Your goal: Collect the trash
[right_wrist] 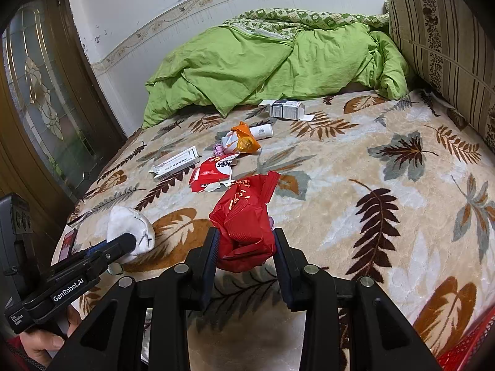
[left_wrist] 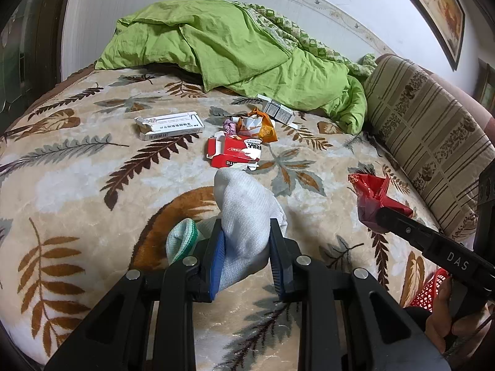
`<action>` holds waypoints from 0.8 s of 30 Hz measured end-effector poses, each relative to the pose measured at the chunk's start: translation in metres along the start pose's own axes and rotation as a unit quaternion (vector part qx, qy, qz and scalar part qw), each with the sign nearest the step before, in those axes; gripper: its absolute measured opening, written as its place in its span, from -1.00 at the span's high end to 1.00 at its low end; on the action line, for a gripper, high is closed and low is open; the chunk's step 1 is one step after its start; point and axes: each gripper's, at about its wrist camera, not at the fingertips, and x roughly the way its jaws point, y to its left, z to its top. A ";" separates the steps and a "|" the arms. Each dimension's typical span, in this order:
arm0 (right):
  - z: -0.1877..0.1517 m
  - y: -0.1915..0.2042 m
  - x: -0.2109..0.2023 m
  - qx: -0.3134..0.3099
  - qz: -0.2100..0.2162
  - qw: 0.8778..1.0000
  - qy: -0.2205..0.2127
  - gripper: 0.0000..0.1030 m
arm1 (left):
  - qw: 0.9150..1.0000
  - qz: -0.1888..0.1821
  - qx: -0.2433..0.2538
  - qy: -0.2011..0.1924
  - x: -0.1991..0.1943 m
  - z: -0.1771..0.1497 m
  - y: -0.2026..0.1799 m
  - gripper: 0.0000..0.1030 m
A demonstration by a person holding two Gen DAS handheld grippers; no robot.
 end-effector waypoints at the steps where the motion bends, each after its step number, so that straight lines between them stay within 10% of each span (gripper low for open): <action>1: 0.000 0.000 0.000 0.000 0.000 1.000 0.000 0.30 | 1.000 -0.001 0.001 0.000 0.000 0.000 0.001 0.51; 24: 0.000 0.000 0.000 0.000 0.001 1.000 0.000 0.30 | 1.000 -0.001 0.001 0.001 0.000 0.000 0.001 0.51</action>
